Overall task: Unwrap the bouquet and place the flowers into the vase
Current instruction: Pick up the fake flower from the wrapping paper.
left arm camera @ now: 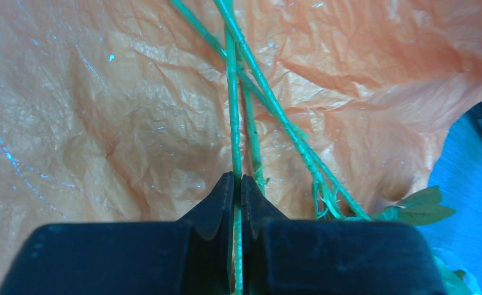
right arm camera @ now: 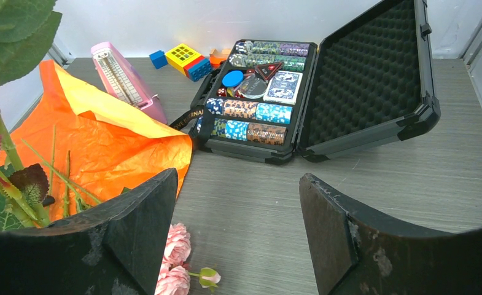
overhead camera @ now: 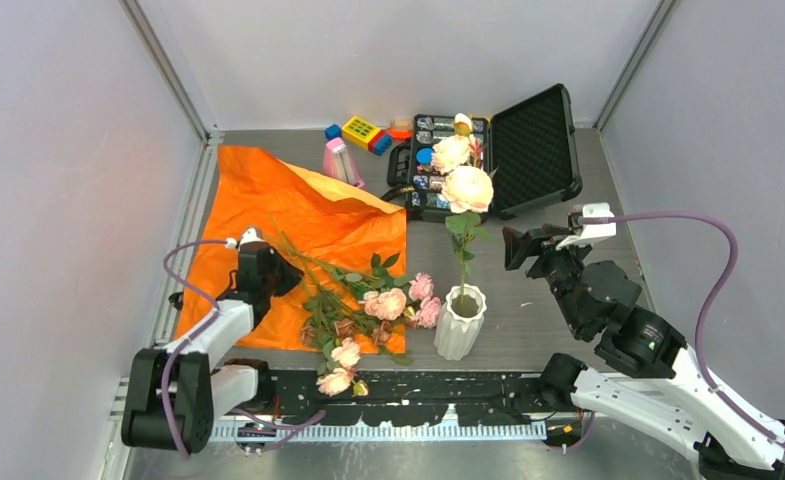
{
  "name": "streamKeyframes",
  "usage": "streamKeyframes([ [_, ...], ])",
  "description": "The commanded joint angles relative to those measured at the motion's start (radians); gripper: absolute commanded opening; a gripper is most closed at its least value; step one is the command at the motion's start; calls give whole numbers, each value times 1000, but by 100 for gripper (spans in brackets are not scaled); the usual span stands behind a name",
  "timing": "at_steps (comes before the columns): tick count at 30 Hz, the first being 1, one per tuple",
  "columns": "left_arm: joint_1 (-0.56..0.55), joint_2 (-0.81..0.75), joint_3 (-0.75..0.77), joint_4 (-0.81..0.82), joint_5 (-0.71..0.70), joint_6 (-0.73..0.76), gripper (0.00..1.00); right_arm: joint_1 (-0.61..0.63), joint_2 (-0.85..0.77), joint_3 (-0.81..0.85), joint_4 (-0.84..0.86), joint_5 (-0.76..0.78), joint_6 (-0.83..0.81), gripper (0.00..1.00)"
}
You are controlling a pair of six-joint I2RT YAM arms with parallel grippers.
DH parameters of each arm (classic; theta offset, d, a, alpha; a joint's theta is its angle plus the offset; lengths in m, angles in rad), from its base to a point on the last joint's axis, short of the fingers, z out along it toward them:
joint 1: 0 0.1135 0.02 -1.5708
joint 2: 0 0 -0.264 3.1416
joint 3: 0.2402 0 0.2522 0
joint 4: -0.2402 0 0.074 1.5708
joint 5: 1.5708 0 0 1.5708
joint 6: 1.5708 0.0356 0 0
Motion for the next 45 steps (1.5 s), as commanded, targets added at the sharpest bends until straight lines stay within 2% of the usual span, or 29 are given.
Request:
streamKeyframes([
  [1,4,-135,1,-48,-17,-23,0,1,7,4,56,14,3,78],
  [10,4,-425,20,-266,-69,-28,0,1,-7,1,57,15,6,78],
  [17,4,-533,101,-380,-53,-12,0,1,-16,7,47,8,12,77],
  [36,5,-556,393,-502,-48,97,0,1,-31,67,46,-31,-31,78],
  [45,4,-549,566,-609,-106,198,0,1,7,104,83,-94,-66,78],
])
